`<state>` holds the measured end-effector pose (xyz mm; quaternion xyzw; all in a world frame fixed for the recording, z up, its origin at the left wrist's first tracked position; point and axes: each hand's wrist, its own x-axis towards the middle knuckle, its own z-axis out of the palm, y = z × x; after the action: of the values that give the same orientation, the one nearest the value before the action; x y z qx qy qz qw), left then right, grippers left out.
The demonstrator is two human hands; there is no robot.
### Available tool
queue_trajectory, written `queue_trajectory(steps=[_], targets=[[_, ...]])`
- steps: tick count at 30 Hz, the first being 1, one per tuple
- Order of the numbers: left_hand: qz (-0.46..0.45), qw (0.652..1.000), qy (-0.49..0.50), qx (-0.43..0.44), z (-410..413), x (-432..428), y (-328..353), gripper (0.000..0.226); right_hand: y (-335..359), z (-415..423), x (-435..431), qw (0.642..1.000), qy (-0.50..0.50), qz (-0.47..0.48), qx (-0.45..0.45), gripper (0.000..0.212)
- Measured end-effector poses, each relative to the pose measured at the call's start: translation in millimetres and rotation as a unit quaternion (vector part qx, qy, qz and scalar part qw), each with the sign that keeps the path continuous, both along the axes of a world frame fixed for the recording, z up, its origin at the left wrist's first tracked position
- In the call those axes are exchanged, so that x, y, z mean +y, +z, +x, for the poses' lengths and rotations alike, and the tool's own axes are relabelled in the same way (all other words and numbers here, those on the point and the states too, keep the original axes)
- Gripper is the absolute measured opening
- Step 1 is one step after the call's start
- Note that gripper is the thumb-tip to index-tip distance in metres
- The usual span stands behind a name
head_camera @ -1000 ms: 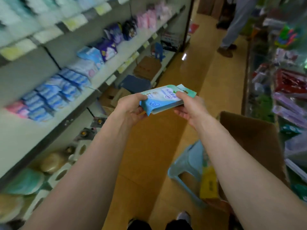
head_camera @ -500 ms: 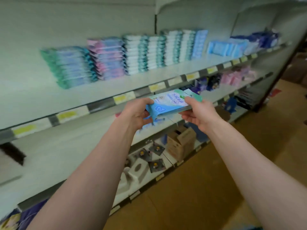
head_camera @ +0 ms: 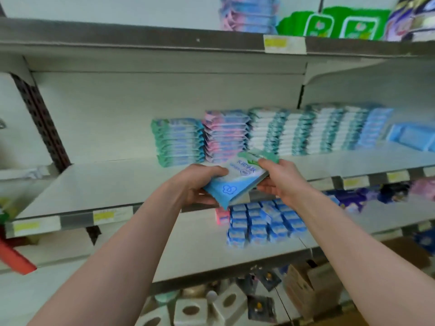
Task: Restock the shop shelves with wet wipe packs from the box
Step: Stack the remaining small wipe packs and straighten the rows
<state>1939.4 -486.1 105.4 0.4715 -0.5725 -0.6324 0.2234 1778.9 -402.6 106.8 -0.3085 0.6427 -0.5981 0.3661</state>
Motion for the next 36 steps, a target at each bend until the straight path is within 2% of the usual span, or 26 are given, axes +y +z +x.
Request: queue_trajectory(steps=[3, 6, 9, 13, 15, 17, 20, 24, 26, 30, 36], targets=[[-0.02, 0.999, 0.005, -0.028, -10.2, -19.4, 11.0, 0.028, 7.6, -8.1, -24.6, 0.999, 0.047, 0.004, 0.002, 0.007], [0.003, 0.999, 0.037, -0.006, -18.0, -36.1, 15.5, 0.032, 12.3, -11.0, -45.8, 0.994, 0.11, -0.005, -0.014, 0.007], [0.037, 0.991, 0.095, 0.089, -21.5, -49.5, 14.3, 0.027, 13.1, -13.7, -63.6, 0.977, 0.188, -0.022, -0.095, 0.014], [0.071, 0.956, 0.19, 0.214, -20.0, -67.7, 13.0, 0.026, 8.3, -10.8, -80.8, 0.945, 0.302, 0.029, -0.119, 0.023], [0.062, 0.939, 0.238, 0.239, -19.4, -76.4, 13.8, 0.024, 4.7, -5.8, -92.5, 0.938, 0.318, 0.032, -0.135, 0.017], [0.051, 0.931, 0.263, 0.249, -16.7, -83.5, 14.8, 0.025, 4.0, -0.3, -107.9, 0.945, 0.297, 0.023, -0.136, 0.009], [0.045, 0.936, 0.265, 0.229, -5.0, -100.3, 18.3, 0.022, 10.9, 1.1, -137.8, 0.962, 0.25, 0.025, -0.104, 0.006], [0.057, 0.932, 0.283, 0.221, 13.0, -130.1, 31.6, 0.004, 34.0, -6.1, -180.1, 0.973, 0.226, 0.019, -0.042, 0.002], [0.038, 0.934, 0.297, 0.198, 18.7, -148.1, 39.2, 0.009, 46.5, -8.3, -202.0, 0.976, 0.217, 0.012, 0.006, 0.006], [-0.032, 0.945, 0.305, 0.111, 29.0, -185.7, 54.5, 0.013, 70.0, -10.3, -243.2, 0.979, 0.181, -0.012, 0.09, 0.018], [-0.164, 0.938, 0.3, -0.062, 40.3, -231.9, 67.3, 0.016, 82.3, -12.8, -302.8, 0.955, 0.133, -0.005, 0.267, 0.006]])
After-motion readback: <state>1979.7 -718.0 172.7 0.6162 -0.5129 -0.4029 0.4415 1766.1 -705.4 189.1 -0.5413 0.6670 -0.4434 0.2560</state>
